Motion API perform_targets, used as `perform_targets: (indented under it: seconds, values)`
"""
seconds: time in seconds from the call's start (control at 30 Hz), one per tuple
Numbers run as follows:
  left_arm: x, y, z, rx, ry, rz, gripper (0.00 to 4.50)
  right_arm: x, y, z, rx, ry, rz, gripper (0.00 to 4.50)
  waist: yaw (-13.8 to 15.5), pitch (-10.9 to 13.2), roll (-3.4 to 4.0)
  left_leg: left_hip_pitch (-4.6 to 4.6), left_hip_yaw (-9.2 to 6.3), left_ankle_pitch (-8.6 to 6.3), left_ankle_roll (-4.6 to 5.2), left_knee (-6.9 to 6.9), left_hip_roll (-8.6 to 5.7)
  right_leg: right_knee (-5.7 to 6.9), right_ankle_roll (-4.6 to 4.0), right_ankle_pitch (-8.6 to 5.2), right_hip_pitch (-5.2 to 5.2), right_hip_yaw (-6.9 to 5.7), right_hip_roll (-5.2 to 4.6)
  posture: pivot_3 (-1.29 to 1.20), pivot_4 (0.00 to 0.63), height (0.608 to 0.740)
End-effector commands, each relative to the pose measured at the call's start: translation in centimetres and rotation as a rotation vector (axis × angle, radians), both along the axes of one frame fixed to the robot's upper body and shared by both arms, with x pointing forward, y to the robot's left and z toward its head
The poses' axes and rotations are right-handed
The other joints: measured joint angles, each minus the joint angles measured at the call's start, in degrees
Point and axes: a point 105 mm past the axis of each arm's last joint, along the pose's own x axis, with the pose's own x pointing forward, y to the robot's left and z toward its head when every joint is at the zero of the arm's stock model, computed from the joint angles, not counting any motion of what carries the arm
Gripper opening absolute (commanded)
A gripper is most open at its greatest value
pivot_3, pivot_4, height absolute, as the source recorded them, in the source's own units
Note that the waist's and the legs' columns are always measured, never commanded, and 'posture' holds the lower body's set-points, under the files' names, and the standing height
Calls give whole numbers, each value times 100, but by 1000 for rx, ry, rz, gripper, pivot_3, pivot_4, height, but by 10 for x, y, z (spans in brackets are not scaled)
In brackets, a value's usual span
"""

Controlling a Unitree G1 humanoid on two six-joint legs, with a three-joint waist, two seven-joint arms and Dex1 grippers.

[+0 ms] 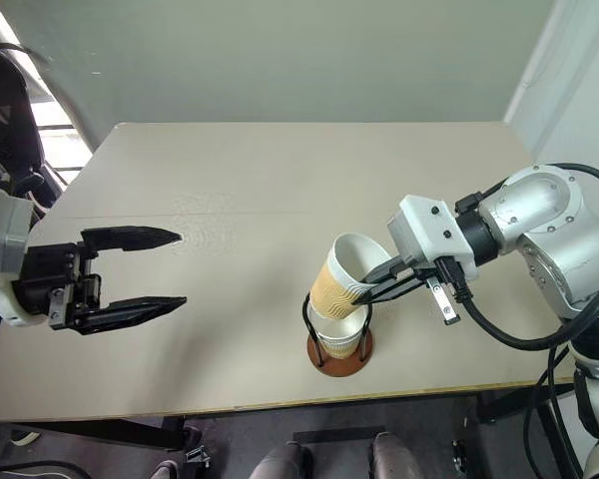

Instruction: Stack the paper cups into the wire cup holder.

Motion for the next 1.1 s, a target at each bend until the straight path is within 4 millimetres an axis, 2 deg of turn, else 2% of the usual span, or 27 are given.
perform_targets:
  seconds: [0.03, 0.77, 0.9, 1.1]
  values:
    - [-4, -1, 8, 24, -41, 4, 4500, -3, 2, -3, -15, -28, 22, 37, 0, -1, -1, 0, 0, 0, 0, 0, 1, 0, 0, 0, 0, 0, 1, 0, 150, 740]
    - [-3, 0, 7, 40, -43, 17, 4500, 4, -1, -17, -62, -50, 8, 37, 0, -1, -2, 0, 1, -1, 0, 1, 5, 3, 0, 1, 1, -1, 2, 0, 150, 740]
    - [-3, 0, 7, 41, -45, 17, 4500, 3, -1, -17, -63, -52, 15, 958, 0, -1, -2, 0, 1, -1, 0, 1, 5, 3, 0, 1, 1, -1, 2, 0, 150, 740]
    - [-4, 0, 7, 40, -45, 14, 4500, 2, 0, -17, -60, -51, 21, 3099, 0, -1, -2, 0, 1, -1, 0, 1, 5, 3, 0, 1, 0, -1, 2, 0, 150, 740]
